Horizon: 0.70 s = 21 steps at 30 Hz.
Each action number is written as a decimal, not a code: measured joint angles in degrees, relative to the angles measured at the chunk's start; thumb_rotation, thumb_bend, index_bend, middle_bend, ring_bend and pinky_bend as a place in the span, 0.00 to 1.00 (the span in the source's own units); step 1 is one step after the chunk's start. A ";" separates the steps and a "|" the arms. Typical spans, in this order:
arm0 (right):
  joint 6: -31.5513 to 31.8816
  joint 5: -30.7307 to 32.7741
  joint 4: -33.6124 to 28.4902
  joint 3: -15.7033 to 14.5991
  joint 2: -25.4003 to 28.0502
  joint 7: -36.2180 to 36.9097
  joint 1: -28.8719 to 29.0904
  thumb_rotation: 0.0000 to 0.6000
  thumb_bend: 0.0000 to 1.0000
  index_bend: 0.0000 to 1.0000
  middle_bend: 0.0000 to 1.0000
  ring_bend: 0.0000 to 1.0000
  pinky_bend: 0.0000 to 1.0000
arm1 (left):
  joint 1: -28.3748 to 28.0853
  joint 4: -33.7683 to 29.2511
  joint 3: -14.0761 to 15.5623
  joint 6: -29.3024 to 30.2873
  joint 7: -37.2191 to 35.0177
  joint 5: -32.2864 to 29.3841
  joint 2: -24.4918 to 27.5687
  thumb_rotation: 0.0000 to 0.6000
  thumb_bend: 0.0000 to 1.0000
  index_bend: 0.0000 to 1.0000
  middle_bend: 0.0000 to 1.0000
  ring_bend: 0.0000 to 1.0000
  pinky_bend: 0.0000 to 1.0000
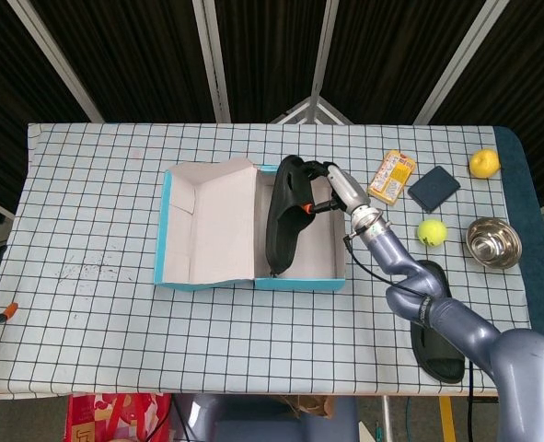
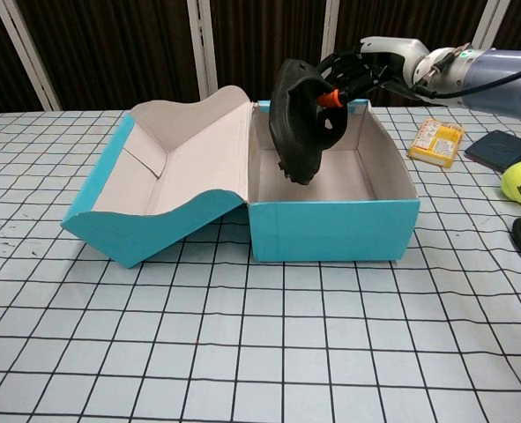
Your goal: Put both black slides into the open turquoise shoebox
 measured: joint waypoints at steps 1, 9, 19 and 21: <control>0.11 -0.39 0.77 -0.49 -0.41 0.90 0.14 1.00 0.31 0.42 0.47 0.30 0.00 | 0.00 0.00 0.00 -0.01 0.00 -0.02 0.00 1.00 0.28 0.11 0.00 0.00 0.09; 1.06 -2.16 4.75 -2.96 -2.75 5.41 1.01 1.00 0.31 0.42 0.48 0.30 0.00 | -0.09 0.16 0.01 -0.14 0.11 -0.16 -0.07 1.00 0.28 0.11 0.00 0.00 0.09; 2.59 -2.97 8.18 -4.83 -5.26 8.96 1.86 1.00 0.31 0.42 0.49 0.30 0.00 | -0.13 0.32 -0.06 -0.30 -0.14 -0.37 -0.05 1.00 0.28 0.11 0.00 0.00 0.09; 2.88 -3.16 8.27 -5.05 -5.39 9.45 1.96 1.00 0.31 0.42 0.49 0.30 0.00 | -0.14 0.38 -0.07 -0.35 -0.17 -0.44 -0.05 1.00 0.28 0.11 0.00 0.00 0.09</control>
